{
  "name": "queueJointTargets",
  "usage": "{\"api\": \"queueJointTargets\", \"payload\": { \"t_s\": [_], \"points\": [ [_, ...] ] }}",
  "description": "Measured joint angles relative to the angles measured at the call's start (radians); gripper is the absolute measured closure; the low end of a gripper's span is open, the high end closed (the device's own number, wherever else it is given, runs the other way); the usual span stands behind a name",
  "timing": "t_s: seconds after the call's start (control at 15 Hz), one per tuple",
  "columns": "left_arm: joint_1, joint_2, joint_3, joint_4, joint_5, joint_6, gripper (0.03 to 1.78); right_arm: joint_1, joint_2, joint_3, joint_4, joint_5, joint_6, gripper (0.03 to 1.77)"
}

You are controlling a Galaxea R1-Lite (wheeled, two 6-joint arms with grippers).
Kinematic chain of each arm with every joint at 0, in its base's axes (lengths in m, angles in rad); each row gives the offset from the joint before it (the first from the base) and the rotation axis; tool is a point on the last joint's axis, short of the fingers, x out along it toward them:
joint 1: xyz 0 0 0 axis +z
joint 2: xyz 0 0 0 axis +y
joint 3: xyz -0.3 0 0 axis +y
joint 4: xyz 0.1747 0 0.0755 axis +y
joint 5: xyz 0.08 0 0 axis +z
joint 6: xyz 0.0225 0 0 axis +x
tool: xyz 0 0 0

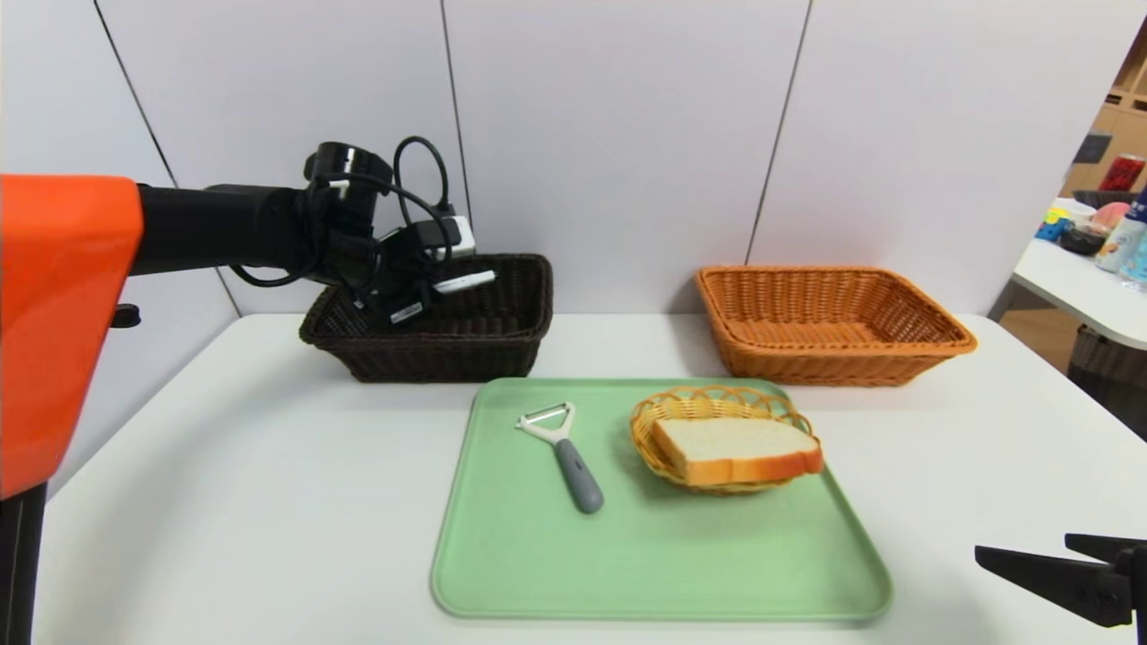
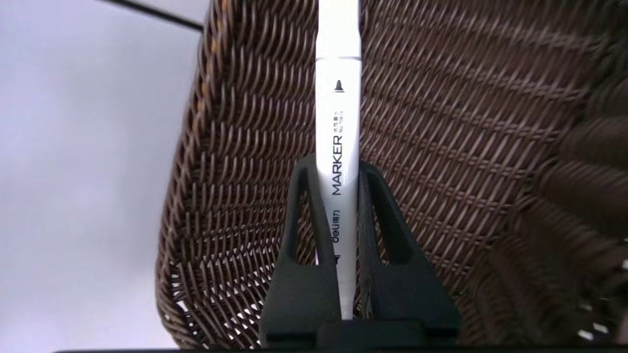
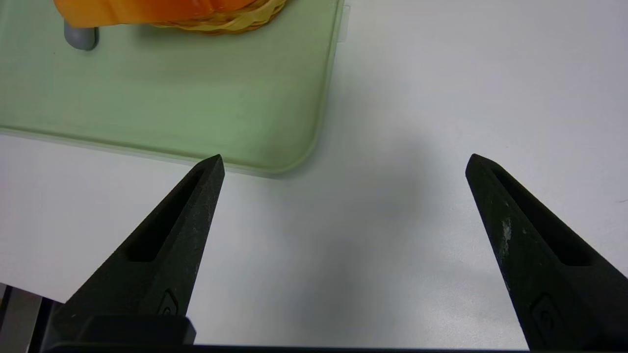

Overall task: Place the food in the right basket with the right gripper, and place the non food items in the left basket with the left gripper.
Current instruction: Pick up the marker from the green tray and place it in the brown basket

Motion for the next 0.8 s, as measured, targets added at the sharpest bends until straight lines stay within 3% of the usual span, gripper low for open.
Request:
{"api": "queueJointTargets", "payload": {
  "t_s": [0.2, 0.47, 0.8],
  "points": [
    [0.015, 0.048, -0.037, 0.002, 0.000, -0.001, 1.64, -0.001, -0.005, 0.010, -0.001, -0.001, 0.000, 0.10],
    [0.021, 0.075, -0.055, 0.006, -0.002, -0.019, 1.02, -0.005, -0.013, 0.013, -0.001, 0.000, -0.001, 0.10],
    [0.021, 0.061, -0.105, 0.006, -0.007, -0.137, 0.58, -0.008, -0.018, 0.014, -0.001, -0.001, 0.000, 0.10]
  ]
}}
